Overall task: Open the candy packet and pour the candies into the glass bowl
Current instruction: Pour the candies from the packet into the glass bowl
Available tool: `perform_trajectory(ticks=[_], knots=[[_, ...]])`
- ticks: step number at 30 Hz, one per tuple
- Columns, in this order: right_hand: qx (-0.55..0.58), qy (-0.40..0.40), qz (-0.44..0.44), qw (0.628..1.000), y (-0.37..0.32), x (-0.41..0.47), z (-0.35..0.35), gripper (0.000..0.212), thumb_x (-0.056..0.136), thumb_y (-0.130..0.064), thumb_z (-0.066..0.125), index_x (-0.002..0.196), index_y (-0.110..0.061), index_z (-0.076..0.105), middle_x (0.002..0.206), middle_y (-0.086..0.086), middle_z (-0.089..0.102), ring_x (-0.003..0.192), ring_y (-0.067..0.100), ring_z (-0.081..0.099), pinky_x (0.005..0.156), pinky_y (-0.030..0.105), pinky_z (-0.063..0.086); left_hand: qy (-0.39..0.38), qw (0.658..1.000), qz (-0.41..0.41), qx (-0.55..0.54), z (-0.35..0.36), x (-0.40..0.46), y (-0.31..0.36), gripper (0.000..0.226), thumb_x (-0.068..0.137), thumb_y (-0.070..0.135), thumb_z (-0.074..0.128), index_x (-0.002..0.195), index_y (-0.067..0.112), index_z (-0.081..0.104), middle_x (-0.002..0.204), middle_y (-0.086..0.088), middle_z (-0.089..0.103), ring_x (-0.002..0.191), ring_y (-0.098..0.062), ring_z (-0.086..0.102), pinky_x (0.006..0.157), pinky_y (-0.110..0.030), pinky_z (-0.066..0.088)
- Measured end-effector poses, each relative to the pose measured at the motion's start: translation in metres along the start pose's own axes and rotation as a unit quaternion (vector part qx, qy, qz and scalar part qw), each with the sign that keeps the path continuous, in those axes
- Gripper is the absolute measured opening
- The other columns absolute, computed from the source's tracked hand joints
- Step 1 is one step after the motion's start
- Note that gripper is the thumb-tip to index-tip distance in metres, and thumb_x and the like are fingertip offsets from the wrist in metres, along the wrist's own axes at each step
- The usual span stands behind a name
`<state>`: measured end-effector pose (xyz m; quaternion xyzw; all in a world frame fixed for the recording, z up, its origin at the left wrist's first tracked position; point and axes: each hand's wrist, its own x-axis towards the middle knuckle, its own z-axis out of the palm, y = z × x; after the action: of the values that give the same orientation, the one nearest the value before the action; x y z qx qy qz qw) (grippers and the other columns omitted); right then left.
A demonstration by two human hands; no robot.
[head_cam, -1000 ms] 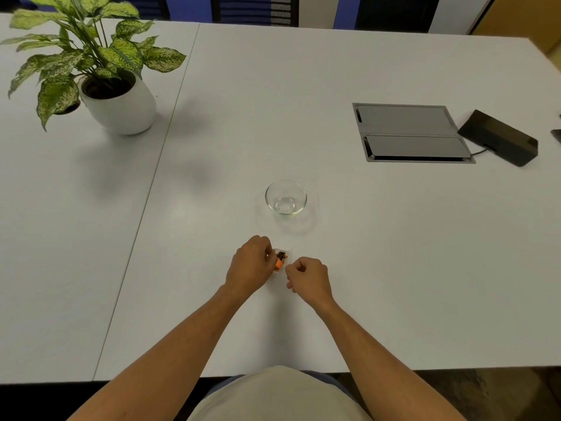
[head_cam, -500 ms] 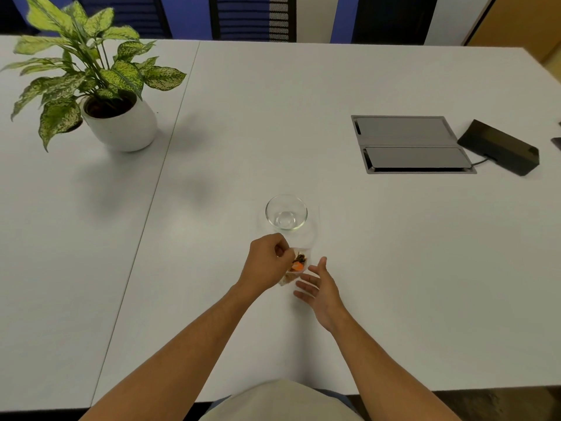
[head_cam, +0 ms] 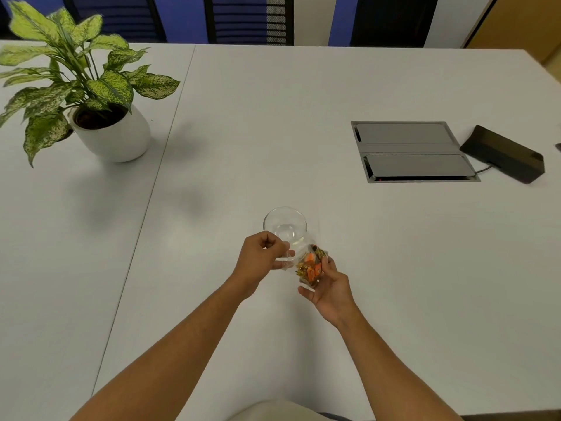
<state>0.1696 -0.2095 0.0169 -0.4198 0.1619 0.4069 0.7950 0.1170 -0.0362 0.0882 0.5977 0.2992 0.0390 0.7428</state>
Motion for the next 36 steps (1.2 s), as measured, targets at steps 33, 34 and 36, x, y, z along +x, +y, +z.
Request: perform_trajectory(ticks=[33,34,36], knots=[[-0.620,0.131,-0.203,0.746,-0.081,0.071,0.074,0.029,0.098,-0.015,0.050,0.121,-0.029,0.058,0.105,0.016,0.064,0.086,0.031,0.067,0.076,0.049,0.062,0.156,0.975,-0.083,0.132,-0.009,0.083,-0.028,0.050,0.080,0.002,0.074,0.126,0.016,0.061,0.110,-0.018,0.066,0.101,-0.033,0.067,0.089,-0.045,0.057],[-0.635,0.124,-0.205,0.734,-0.083,0.070,0.076,0.027,0.099,-0.017,0.051,0.123,-0.028,0.057,0.109,0.018,0.064,0.089,0.033,0.067,0.077,0.049,0.061,0.156,0.975,-0.083,0.134,-0.010,0.083,-0.028,0.050,0.080,0.003,0.074,0.127,0.017,0.061,0.110,-0.017,0.065,0.101,-0.032,0.067,0.089,-0.045,0.057],[-0.654,0.114,-0.208,0.718,-0.085,0.068,0.079,0.026,0.100,-0.021,0.053,0.125,-0.028,0.056,0.114,0.021,0.064,0.095,0.035,0.065,0.079,0.051,0.061,0.154,0.975,-0.084,0.139,-0.010,0.083,-0.028,0.051,0.080,0.005,0.075,0.127,0.017,0.060,0.110,-0.017,0.066,0.101,-0.031,0.066,0.089,-0.044,0.057]])
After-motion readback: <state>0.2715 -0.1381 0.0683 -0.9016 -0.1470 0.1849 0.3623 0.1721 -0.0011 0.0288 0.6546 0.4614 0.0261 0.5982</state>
